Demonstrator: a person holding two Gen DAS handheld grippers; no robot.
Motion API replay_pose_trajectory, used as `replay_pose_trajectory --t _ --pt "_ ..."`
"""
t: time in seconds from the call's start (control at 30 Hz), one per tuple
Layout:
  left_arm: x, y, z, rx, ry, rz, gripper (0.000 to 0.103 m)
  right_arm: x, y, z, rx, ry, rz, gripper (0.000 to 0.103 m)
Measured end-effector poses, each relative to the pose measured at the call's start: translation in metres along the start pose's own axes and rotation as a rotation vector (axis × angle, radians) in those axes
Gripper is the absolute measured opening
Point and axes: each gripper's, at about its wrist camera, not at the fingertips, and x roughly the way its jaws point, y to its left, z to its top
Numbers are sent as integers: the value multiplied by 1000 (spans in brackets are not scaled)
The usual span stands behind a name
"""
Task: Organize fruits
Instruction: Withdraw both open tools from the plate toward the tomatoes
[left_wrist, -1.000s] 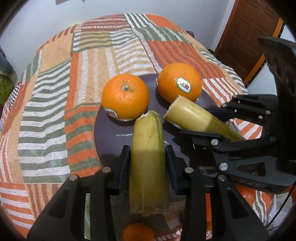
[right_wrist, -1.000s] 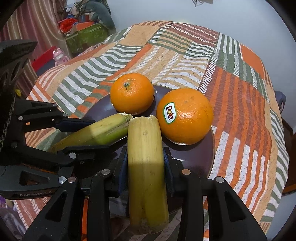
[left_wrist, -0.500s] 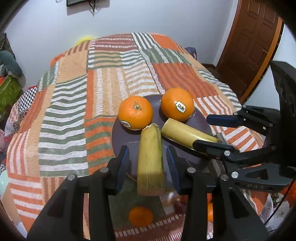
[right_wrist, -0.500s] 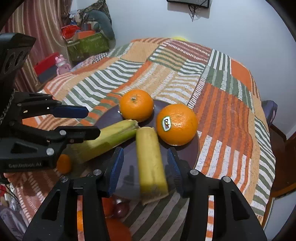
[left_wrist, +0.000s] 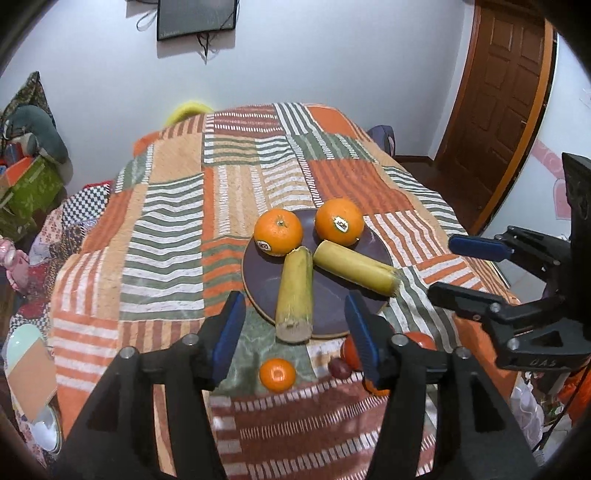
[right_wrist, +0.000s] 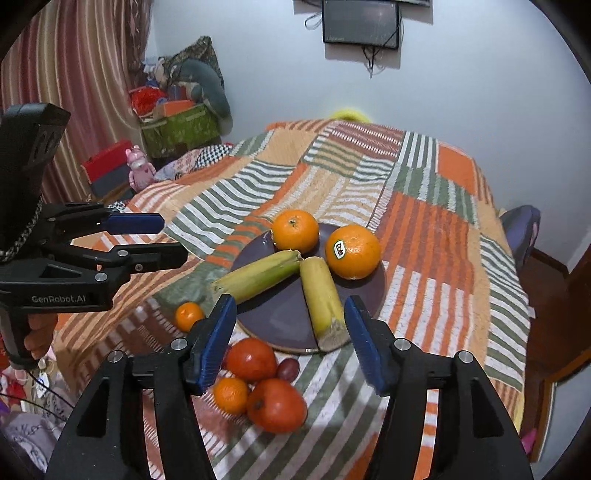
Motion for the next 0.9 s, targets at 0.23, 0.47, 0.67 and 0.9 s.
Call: replay_pose_trajectory --t 0.23,0.47,0.67,0.9 --pt "-25 -8 -26 26 -12 25 68 -24 4 -18 22 -32 -15 63" --pt "-30 -6 -51 18 10 19 68 -26 3 -38 54 -26 -36 63" --pt "-14 2 -68 5 68 35 69 -13 -2 -61 105 22 -1 63" --pt "7 15 -80 -20 128 51 69 16 -3 -78 127 94 29 63"
